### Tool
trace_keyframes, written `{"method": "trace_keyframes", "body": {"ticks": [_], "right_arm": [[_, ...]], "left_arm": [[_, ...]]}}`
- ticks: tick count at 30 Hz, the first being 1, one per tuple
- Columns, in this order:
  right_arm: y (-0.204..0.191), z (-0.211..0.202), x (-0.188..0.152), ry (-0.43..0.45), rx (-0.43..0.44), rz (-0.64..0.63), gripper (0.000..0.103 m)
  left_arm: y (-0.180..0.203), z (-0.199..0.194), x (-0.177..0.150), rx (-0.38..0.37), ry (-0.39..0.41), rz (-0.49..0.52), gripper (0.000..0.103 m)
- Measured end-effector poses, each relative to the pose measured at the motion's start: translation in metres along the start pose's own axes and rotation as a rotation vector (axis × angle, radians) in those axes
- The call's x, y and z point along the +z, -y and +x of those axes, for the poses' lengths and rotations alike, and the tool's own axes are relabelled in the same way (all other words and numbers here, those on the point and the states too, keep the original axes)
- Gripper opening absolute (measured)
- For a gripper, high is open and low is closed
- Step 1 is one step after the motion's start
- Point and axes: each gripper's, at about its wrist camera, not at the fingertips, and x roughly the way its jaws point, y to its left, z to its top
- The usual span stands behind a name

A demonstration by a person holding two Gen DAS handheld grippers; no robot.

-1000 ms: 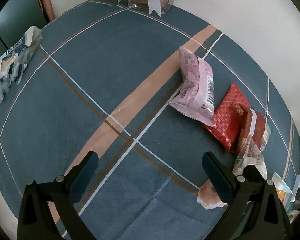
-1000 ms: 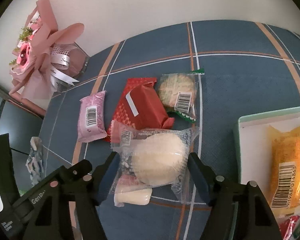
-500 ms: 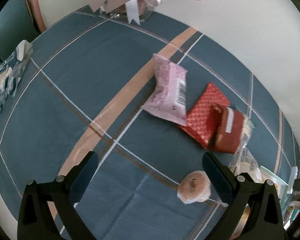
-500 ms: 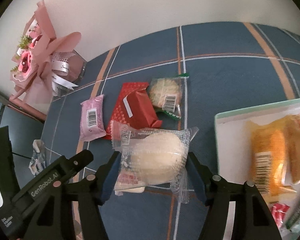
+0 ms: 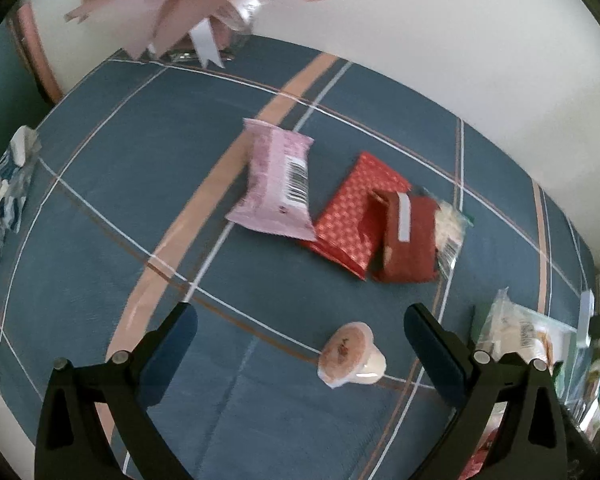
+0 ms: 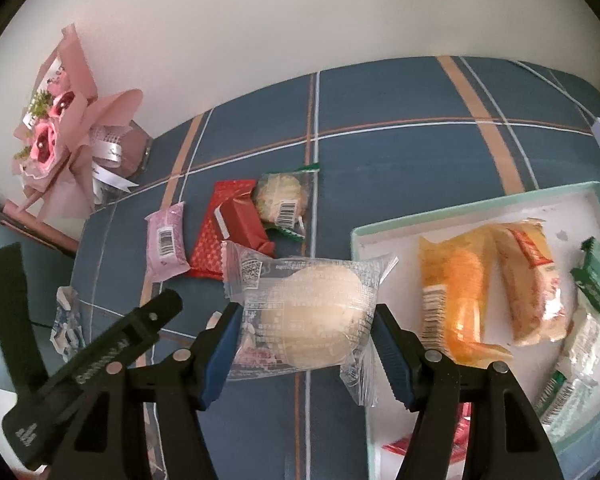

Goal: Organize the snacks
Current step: 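Grasp the clear bag with white bun with right tool while left grasps pudding cup, then carry the bun bag and pudding cup into the tray and open both tools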

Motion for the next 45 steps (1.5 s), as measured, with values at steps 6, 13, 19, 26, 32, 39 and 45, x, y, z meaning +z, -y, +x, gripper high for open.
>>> {"method": "trace_keyframes", "body": {"ticks": [6, 13, 19, 26, 32, 39, 45], "right_arm": [[0.016, -0.007, -0.007, -0.006, -0.033, 0.029, 0.068], [0.033, -0.019, -0.017, -0.005, -0.05, 0.053, 0.068], [0.041, -0.021, -0.025, -0.023, -0.065, 0.067, 0.068], [0.045, -0.023, -0.028, -0.022, -0.057, 0.076, 0.067], [0.042, -0.032, -0.026, -0.003, -0.04, 0.06, 0.061], [0.046, -0.017, -0.028, -0.049, -0.041, 0.063, 0.061], [0.046, -0.011, -0.027, -0.051, -0.03, 0.054, 0.063]], "left_arm": [[0.021, 0.011, -0.009, 0.0, -0.03, 0.088, 0.097], [0.045, 0.032, -0.024, 0.02, -0.083, 0.203, 0.086], [0.055, 0.047, -0.033, 0.039, -0.116, 0.263, 0.059], [0.057, 0.046, -0.039, 0.053, -0.113, 0.278, 0.043], [0.048, 0.025, -0.029, 0.019, -0.067, 0.221, 0.04], [0.051, 0.008, -0.029, -0.017, -0.036, 0.191, 0.04], [0.059, 0.011, -0.038, -0.052, -0.065, 0.165, 0.04]]}}
